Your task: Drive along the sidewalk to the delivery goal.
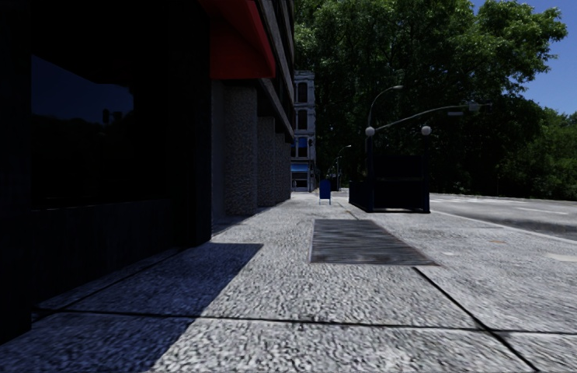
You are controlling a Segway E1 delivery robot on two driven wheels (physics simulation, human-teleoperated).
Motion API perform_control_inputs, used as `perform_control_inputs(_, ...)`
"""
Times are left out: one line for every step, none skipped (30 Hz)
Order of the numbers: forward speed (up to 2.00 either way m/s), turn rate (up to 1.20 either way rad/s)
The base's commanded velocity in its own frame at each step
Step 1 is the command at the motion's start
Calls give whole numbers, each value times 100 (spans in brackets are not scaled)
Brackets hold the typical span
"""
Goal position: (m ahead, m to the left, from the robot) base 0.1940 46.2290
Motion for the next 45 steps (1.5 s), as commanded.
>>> perform_control_inputs(200,0)
perform_control_inputs(200,0)
perform_control_inputs(200,0)
perform_control_inputs(200,0)
perform_control_inputs(200,0)
perform_control_inputs(200,0)
perform_control_inputs(200,0)
perform_control_inputs(200,0)
perform_control_inputs(200,0)
perform_control_inputs(200,0)
perform_control_inputs(200,0)
perform_control_inputs(200,0)
perform_control_inputs(200,0)
perform_control_inputs(200,0)
perform_control_inputs(200,0)
perform_control_inputs(200,0)
perform_control_inputs(200,0)
perform_control_inputs(200,0)
perform_control_inputs(200,0)
perform_control_inputs(200,0)
perform_control_inputs(200,0)
perform_control_inputs(200,0)
perform_control_inputs(200,0)
perform_control_inputs(200,0)
perform_control_inputs(200,0)
perform_control_inputs(200,0)
perform_control_inputs(200,0)
perform_control_inputs(200,0)
perform_control_inputs(200,0)
perform_control_inputs(200,0)
perform_control_inputs(200,0)
perform_control_inputs(200,0)
perform_control_inputs(200,0)
perform_control_inputs(200,0)
perform_control_inputs(200,0)
perform_control_inputs(200,0)
perform_control_inputs(200,0)
perform_control_inputs(200,0)
perform_control_inputs(200,0)
perform_control_inputs(200,0)
perform_control_inputs(200,0)
perform_control_inputs(200,0)
perform_control_inputs(200,0)
perform_control_inputs(200,0)
perform_control_inputs(200,0)
